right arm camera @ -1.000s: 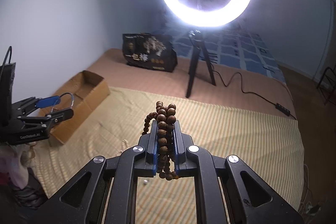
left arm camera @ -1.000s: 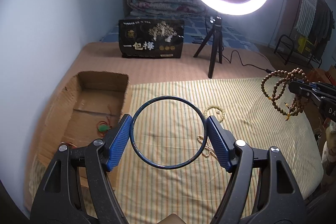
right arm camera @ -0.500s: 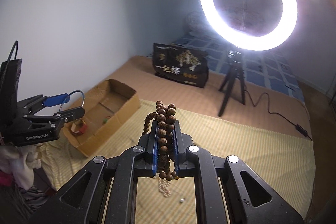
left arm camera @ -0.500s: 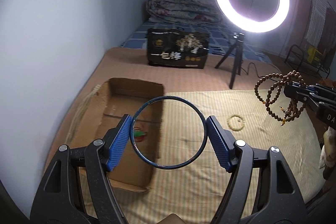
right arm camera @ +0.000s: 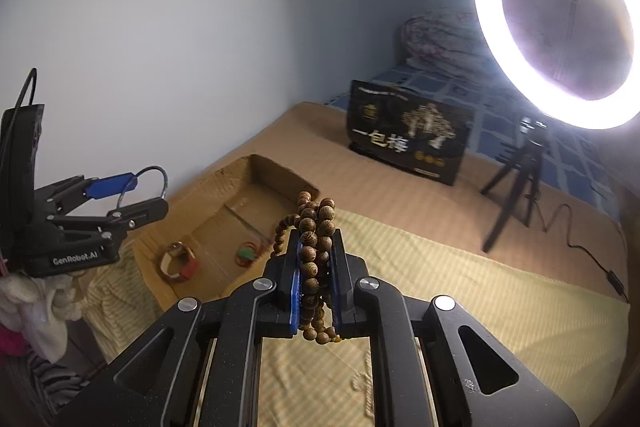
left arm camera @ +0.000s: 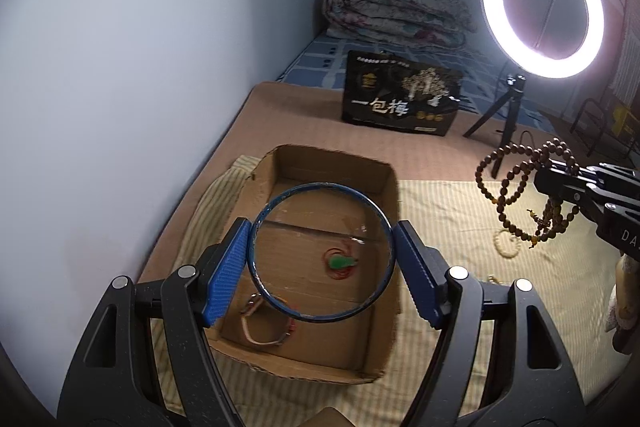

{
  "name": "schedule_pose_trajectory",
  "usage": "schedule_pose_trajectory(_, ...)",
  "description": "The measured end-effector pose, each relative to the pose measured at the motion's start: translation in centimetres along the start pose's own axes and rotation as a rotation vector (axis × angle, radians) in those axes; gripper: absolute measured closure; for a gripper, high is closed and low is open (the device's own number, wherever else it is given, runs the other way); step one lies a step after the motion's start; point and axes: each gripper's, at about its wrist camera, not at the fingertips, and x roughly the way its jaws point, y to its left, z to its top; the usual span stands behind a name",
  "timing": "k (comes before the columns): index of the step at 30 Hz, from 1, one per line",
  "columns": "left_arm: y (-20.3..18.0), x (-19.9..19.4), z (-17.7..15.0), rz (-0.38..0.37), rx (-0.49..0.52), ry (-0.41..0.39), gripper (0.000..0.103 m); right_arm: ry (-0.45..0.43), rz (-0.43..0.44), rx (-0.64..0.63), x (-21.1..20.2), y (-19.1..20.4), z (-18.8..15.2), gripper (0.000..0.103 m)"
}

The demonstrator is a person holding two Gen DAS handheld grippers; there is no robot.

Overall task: Organize jewelry
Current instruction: 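Lift and carry the bangle and mala over the cardboard box, then open both tools to drop the mala and bangle into the box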

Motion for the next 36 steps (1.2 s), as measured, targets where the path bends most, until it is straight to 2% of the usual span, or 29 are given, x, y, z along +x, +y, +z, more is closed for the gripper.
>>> schedule_pose_trajectory(12, 3.1, 3.0, -0.4, 0.033, -0.032, 0.044, 0.029, 0.045, 0.068, -0.012, 5.9, 3.3, 1.4, 0.093)
schedule_pose_trajectory(27, 3.9, 6.1, -1.1, 0.048, -0.033, 0.103, 0.029, 0.100, 0.100, 0.014, 11.9, 4.0, 1.8, 0.093)
schedule_pose_trajectory(36, 4.5, 7.2, -1.3, 0.053, -0.050, 0.129, 0.029, 0.119, 0.114, 0.027, 14.0, 4.3, 1.5, 0.093)
